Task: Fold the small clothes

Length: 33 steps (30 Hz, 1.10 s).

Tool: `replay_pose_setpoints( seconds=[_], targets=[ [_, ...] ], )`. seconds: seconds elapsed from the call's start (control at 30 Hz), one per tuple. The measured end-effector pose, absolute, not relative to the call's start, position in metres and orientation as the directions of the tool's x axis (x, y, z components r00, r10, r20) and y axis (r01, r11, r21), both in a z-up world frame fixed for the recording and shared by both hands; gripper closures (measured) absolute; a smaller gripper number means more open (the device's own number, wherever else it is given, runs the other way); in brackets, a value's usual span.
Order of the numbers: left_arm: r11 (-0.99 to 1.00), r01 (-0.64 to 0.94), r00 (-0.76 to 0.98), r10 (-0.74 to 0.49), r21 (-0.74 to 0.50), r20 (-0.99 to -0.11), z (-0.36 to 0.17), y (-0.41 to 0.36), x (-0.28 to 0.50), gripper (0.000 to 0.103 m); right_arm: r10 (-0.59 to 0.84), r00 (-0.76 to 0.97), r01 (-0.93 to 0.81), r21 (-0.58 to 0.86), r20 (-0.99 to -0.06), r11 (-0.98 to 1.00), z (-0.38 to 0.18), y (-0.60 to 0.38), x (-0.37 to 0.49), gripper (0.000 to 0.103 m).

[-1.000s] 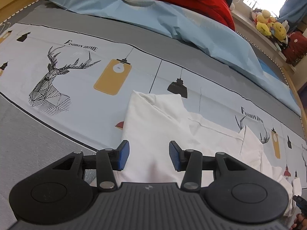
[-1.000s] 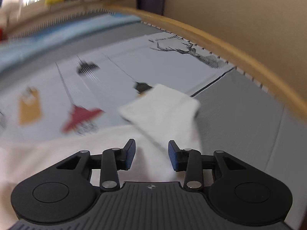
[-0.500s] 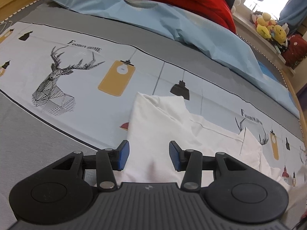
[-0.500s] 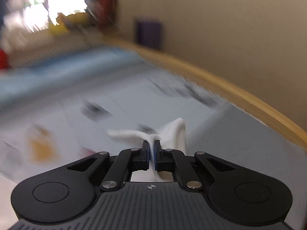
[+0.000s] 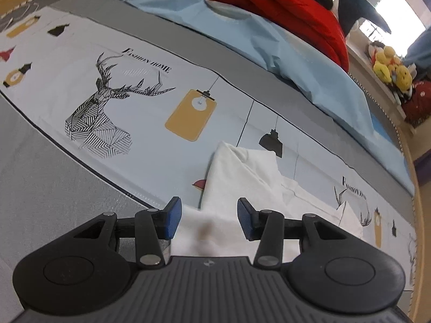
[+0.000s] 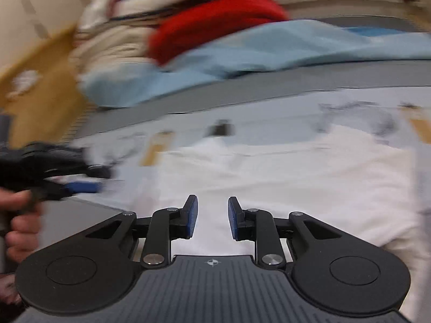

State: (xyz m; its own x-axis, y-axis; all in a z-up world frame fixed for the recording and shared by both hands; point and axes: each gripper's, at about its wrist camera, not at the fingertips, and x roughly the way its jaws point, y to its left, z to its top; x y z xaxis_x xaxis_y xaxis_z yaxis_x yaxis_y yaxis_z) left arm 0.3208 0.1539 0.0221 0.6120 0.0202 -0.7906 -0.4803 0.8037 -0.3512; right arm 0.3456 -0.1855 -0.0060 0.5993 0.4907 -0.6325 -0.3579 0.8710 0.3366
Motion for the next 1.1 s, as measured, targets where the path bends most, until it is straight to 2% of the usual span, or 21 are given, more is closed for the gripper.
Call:
replay_pose_setpoints(
  seconds=[0.1, 0.2, 0.27, 0.33, 0.5, 0.67, 0.73, 0.77, 0.8, 0.83, 0.87, 0.93, 1.1],
  targets=[
    [0.802, -0.482, 0.613, 0.020, -0.354, -0.790, 0.021, 0.158, 0.320, 0.053, 0.399, 0.645, -0.162, 0.394, -0.651, 0.905, 0.014, -0.224, 0.348, 0.074],
    [0.797, -0.491, 0.603, 0.019, -0.352, -0.797, 0.014, 0.162, 0.320, 0.053, 0.260, 0.711, 0.019, 0.388, -0.653, 0.921, 0.025, -0.267, 0.344, 0.069],
    [0.790, -0.499, 0.593, 0.013, -0.355, -0.805, 0.004, 0.166, 0.320, 0.053, 0.167, 0.755, 0.117, 0.381, -0.634, 0.917, 0.020, -0.292, 0.341, 0.069],
    [0.787, -0.509, 0.573, 0.008, -0.348, -0.820, -0.010, 0.170, 0.321, 0.053, 0.073, 0.743, 0.230, 0.355, -0.665, 0.906, 0.007, -0.311, 0.343, 0.067],
    [0.766, -0.536, 0.502, -0.048, -0.355, -0.863, -0.052, 0.182, 0.333, 0.053, 0.102, 0.687, 0.325, 0.430, -0.719, 0.843, -0.020, -0.342, 0.355, 0.067],
    [0.767, -0.551, 0.473, -0.036, -0.328, -0.880, -0.071, 0.184, 0.346, 0.053, 0.172, 0.643, 0.411, 0.526, -0.746, 0.744, -0.045, -0.354, 0.365, 0.067],
    [0.774, -0.543, 0.470, -0.041, -0.326, -0.882, -0.074, 0.181, 0.351, 0.058, 0.209, 0.621, 0.446, 0.560, -0.755, 0.698, -0.055, -0.352, 0.367, 0.067],
    [0.788, -0.526, 0.473, -0.041, -0.319, -0.880, -0.074, 0.178, 0.354, 0.065, 0.237, 0.610, 0.460, 0.582, -0.756, 0.671, -0.062, -0.352, 0.368, 0.067],
    [0.805, -0.505, 0.477, -0.042, -0.313, -0.878, -0.073, 0.175, 0.356, 0.085, 0.258, 0.601, 0.471, 0.597, -0.756, 0.650, -0.068, -0.353, 0.370, 0.067],
    [0.821, -0.484, 0.483, -0.037, -0.302, -0.875, -0.071, 0.171, 0.358, 0.098, 0.279, 0.592, 0.483, 0.610, -0.756, 0.627, -0.072, -0.352, 0.371, 0.067],
    [0.836, -0.474, 0.490, -0.008, -0.275, -0.872, -0.067, 0.166, 0.359, 0.102, 0.291, 0.586, 0.495, 0.619, -0.756, 0.610, -0.077, -0.351, 0.373, 0.067],
    [0.863, -0.448, 0.530, 0.048, -0.232, -0.846, -0.055, 0.159, 0.360, 0.103, 0.304, 0.579, 0.517, 0.629, -0.757, 0.581, -0.085, -0.351, 0.377, 0.066],
    [0.881, -0.360, 0.697, 0.035, -0.307, -0.716, -0.018, 0.147, 0.355, 0.103, 0.332, 0.578, 0.574, 0.660, -0.746, 0.484, -0.107, -0.351, 0.382, 0.066]
  ],
)
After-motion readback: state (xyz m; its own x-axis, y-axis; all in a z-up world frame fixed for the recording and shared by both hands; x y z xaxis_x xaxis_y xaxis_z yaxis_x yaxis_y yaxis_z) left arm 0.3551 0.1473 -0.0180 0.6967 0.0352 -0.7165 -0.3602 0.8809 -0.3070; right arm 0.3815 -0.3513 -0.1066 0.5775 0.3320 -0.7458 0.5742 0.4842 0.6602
